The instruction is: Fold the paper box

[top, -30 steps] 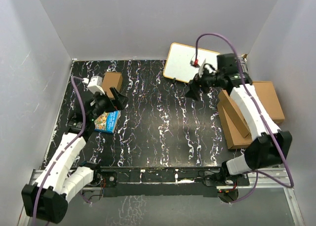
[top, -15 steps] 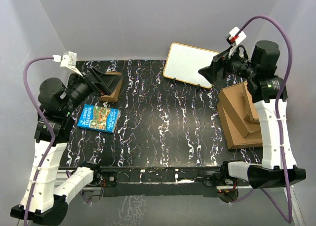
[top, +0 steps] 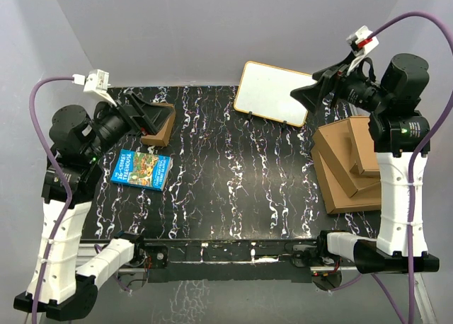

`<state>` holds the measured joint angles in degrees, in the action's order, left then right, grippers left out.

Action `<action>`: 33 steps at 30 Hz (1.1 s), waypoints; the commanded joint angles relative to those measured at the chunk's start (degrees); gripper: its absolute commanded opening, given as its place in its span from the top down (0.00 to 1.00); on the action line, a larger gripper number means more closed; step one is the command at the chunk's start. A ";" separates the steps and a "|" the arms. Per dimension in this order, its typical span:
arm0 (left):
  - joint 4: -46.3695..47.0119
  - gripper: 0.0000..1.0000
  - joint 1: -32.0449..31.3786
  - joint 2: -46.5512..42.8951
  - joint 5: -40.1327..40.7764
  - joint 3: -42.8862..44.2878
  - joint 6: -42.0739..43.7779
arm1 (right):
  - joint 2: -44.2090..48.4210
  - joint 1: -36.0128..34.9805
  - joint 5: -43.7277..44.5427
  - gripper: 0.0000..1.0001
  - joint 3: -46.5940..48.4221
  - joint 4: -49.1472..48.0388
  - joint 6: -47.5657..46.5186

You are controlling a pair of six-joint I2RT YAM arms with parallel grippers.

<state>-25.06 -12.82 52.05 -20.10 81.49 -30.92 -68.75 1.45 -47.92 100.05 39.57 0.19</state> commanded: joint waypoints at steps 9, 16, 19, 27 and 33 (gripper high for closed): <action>3.74 0.03 0.28 2.92 -2.29 -0.93 0.51 | -0.94 3.34 1.84 0.00 3.05 -2.89 5.76; 5.79 0.03 0.33 5.36 -3.94 -0.42 0.58 | -1.31 4.17 1.44 0.00 3.71 -2.59 5.00; 5.65 0.03 0.29 6.08 -3.73 -0.06 0.95 | -1.69 4.18 2.21 0.00 4.44 -2.31 4.74; 5.28 0.03 0.34 6.24 -3.51 -1.07 1.43 | -1.91 4.43 1.57 0.00 4.58 -2.30 4.21; 4.59 0.03 0.34 6.53 -3.11 -1.05 2.17 | -1.57 4.79 1.69 0.00 4.28 -2.46 4.27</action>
<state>-20.99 -12.82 59.02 -22.57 80.40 -29.85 -70.98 5.78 -46.46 102.00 39.00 4.40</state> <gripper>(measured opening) 0.970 0.998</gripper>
